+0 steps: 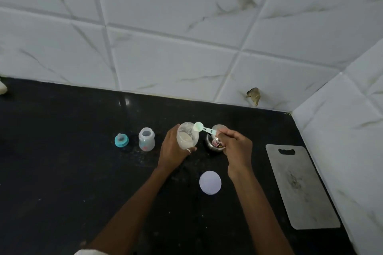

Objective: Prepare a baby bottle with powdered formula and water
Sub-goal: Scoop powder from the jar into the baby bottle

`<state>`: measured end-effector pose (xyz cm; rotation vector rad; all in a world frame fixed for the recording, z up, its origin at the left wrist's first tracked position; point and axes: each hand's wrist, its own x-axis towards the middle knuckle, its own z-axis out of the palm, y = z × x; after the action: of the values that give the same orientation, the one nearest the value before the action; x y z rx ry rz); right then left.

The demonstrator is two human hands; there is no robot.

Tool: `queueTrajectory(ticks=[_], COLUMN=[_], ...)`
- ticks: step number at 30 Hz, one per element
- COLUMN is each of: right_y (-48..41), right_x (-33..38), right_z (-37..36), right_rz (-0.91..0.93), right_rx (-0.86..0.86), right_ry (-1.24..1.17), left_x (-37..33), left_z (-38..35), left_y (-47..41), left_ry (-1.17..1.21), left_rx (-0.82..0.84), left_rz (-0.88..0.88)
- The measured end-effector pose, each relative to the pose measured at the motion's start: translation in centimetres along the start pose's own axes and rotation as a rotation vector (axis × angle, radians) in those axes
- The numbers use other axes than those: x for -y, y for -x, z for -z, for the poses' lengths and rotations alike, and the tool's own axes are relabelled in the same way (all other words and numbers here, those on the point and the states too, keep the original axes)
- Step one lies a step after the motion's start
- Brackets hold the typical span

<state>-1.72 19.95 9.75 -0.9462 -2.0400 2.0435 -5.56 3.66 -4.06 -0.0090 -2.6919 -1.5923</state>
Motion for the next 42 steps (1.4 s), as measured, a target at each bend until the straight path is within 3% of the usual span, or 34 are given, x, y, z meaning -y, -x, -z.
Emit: queueTrajectory(ticks=[10, 14, 20, 24, 34, 38, 42], right_y=[-0.8, -0.7, -0.2, 0.2, 0.9, 1.1, 1.6], right_x=[-0.7, -0.4, 0.1, 0.1, -1.2, -1.5, -1.2], right_z=[0.0, -0.2, -1.5, -2.6, -4.1, -4.0, -3.9], right_rz=[-0.011, -0.024, 0.010, 0.035, -0.010, -0.023, -0.032], right_rx=[-0.008, 0.010, 0.069, 0.112, 0.140, 0.122, 0.109], right_ry=[-0.005, -0.014, -0.044, -0.038, -0.002, 0.003, 0.004], left_x=[0.8, -0.4, -0.9, -0.1, 3.8, 7.1, 5.4], left_z=[-0.7, 0.2, 4.5, 7.4, 8.9, 7.9, 8.3], left_y=[0.1, 1.6, 3.4, 3.2, 2.3, 1.4, 1.6], left_ry=[0.024, 0.044, -0.137, -0.045, 0.142, 0.108, 0.102], left_rx=[0.052, 0.057, -0.218, -0.345, -0.154, -0.127, -0.149], left_rz=[0.105, 0.066, -0.120, -0.003, 0.254, 0.286, 0.243])
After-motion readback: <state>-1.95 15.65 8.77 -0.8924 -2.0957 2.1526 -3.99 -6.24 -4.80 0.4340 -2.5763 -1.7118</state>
